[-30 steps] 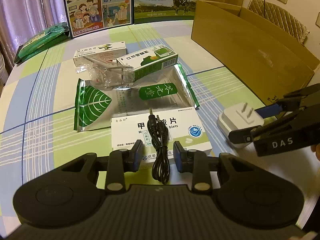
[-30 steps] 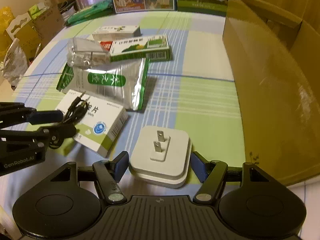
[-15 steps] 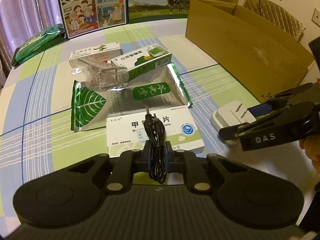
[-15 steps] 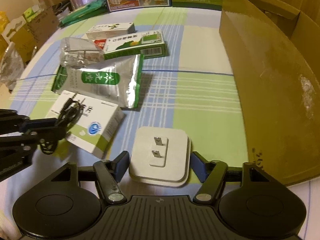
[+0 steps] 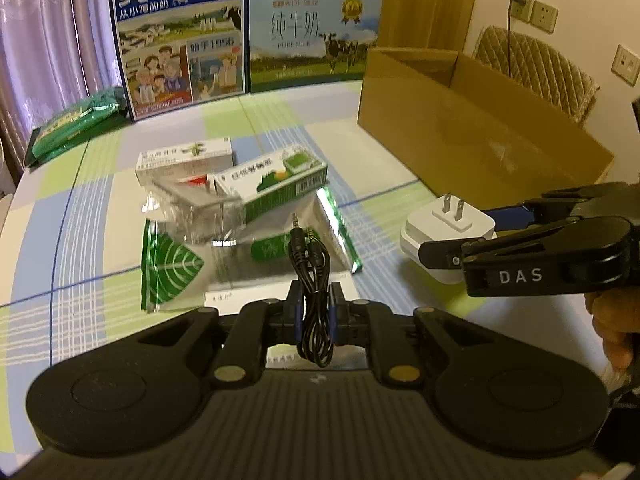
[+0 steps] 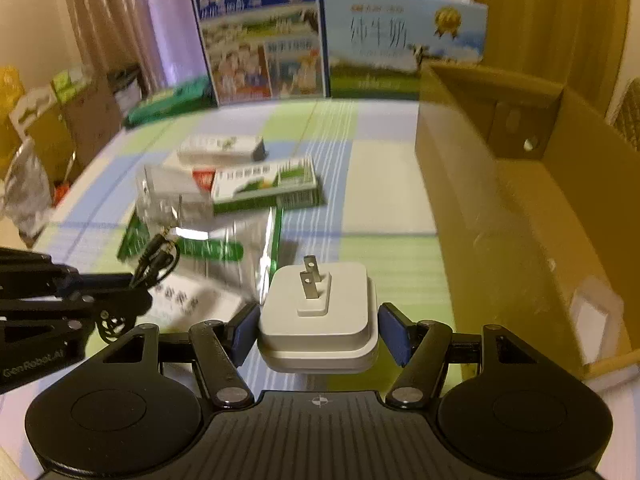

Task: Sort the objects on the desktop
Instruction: 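Lift the cable and plug adapter and carry both over the cardboard box, then open the left tool to drop the cable while the right tool drops the plug adapter, then withdraw both tools from the cardboard box toward the table, then lower the right tool onto the white medicine box and close it, then lift the white box with the right tool while the left tool moves to the silver foil bag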

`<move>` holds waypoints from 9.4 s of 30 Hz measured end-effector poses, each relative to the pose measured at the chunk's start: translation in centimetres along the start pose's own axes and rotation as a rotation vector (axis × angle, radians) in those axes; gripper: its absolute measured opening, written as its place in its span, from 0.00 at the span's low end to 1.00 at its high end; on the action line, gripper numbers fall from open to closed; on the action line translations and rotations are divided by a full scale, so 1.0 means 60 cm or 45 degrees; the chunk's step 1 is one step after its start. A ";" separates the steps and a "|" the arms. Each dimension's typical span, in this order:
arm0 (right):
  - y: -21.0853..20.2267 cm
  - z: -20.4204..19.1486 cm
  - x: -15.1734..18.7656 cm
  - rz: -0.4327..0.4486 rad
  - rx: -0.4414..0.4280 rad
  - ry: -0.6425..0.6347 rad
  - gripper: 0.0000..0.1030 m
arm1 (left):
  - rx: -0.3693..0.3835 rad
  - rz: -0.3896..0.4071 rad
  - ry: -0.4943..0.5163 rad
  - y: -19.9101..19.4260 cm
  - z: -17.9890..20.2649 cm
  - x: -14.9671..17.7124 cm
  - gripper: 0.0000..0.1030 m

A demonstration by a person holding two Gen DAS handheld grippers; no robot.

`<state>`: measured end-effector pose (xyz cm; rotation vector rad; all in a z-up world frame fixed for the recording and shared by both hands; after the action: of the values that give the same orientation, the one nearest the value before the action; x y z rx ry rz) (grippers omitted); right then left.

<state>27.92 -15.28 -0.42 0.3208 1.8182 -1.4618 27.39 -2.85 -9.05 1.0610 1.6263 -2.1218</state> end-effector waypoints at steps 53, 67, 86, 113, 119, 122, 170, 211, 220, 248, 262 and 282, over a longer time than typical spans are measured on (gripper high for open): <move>-0.176 0.320 0.012 0.214 0.372 0.179 0.60 | 0.391 0.150 0.023 0.090 0.316 -0.180 0.24; -0.155 0.312 0.004 0.239 0.277 0.208 0.66 | 0.348 0.227 -0.032 0.053 0.270 -0.186 0.24; -0.196 0.227 -0.050 0.332 0.239 0.136 0.79 | 0.195 0.245 -0.034 -0.002 0.155 -0.155 0.40; -0.069 0.001 -0.046 0.231 -0.105 0.027 0.98 | -0.095 0.170 -0.214 -0.087 -0.098 -0.025 0.88; -0.048 -0.005 -0.024 0.157 -0.110 -0.038 0.98 | -0.128 0.131 -0.181 -0.085 -0.111 -0.004 0.91; -0.036 -0.003 -0.016 0.113 -0.110 -0.049 0.98 | -0.141 0.091 -0.139 -0.078 -0.109 0.004 0.92; 0.153 -0.188 0.033 -0.115 -0.539 -1.058 0.78 | -0.187 -0.095 0.244 -0.006 -0.154 0.018 0.95; 0.138 -0.184 0.037 -0.324 -0.470 -0.947 0.66 | 0.007 -0.145 0.556 0.002 -0.122 0.039 0.95; 0.082 -0.093 0.055 -0.341 -0.245 -0.724 0.66 | 0.095 -0.115 0.764 0.006 -0.057 0.036 0.90; 0.099 -0.049 0.044 -0.388 -0.278 -0.501 0.66 | 0.253 -0.308 0.890 0.195 -0.074 -0.036 0.89; 0.084 -0.033 0.054 -0.416 -0.235 -0.434 0.66 | 0.321 -0.459 0.315 0.078 -0.051 0.031 0.79; 0.087 -0.057 0.051 -0.361 -0.187 -0.381 0.66 | 0.060 -0.274 -0.204 0.051 -0.112 0.024 0.83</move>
<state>27.71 -11.30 -6.13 -0.2278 1.7602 -1.4620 30.82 2.57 -12.97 0.7341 1.6867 -2.3236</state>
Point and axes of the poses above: each gripper's, at about its wrist camera, not at the fingertips, and y roughly the way its jaws point, z to its right, x to its underside, the point moved 3 cm from there along y, roughly the way its jaws point, and after that the axes turned 4 degrees about -y, right-handed, at the moved point
